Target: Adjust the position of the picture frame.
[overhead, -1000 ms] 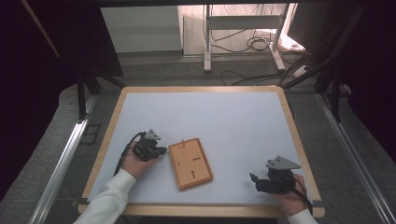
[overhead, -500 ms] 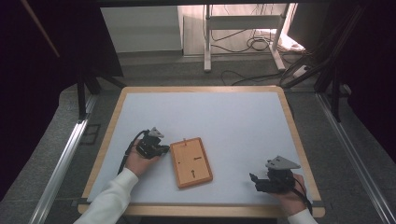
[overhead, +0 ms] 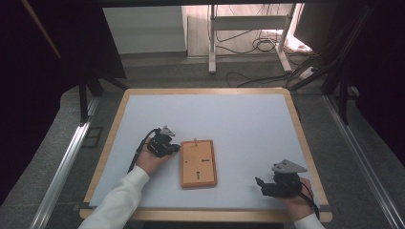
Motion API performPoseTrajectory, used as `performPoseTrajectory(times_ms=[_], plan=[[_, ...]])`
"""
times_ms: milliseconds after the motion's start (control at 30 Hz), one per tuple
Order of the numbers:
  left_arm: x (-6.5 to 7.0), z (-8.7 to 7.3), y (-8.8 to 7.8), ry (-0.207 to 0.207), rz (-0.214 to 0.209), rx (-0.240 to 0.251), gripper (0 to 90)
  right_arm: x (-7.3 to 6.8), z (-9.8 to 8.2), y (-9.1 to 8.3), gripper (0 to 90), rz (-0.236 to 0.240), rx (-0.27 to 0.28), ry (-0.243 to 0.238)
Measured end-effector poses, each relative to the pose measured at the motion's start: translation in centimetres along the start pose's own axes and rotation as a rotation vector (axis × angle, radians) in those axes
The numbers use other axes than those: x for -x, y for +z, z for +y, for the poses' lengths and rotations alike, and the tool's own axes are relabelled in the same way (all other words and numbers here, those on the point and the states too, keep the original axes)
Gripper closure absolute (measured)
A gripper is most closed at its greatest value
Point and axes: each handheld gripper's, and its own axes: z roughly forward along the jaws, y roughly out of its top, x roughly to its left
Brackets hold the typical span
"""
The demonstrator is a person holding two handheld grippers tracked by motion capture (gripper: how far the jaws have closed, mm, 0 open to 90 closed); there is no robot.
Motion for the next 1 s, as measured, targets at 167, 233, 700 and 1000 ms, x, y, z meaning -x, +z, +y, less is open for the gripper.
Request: performPoseTrajectory(times_ms=[167,233,700,1000], plan=[[-0.1,0.4,0.4,0.015,-0.003,0.005,90.0,0.0,0.0,0.0,15.4,0.000,-0.001,-0.004],[-0.1,0.4,0.4,0.017,-0.003,0.004,90.0,0.0,0.0,0.0,15.4,-0.001,-0.001,-0.004],[0.4,0.1,-1.2,0.034,0.000,0.055,90.0,-0.1,0.0,-0.2,15.4,0.000,0.013,-0.004],[0.6,-1.4,-3.1,0.039,-0.046,0.118,89.7,-0.2,0.1,-0.2,15.4,0.007,0.022,-0.014]])
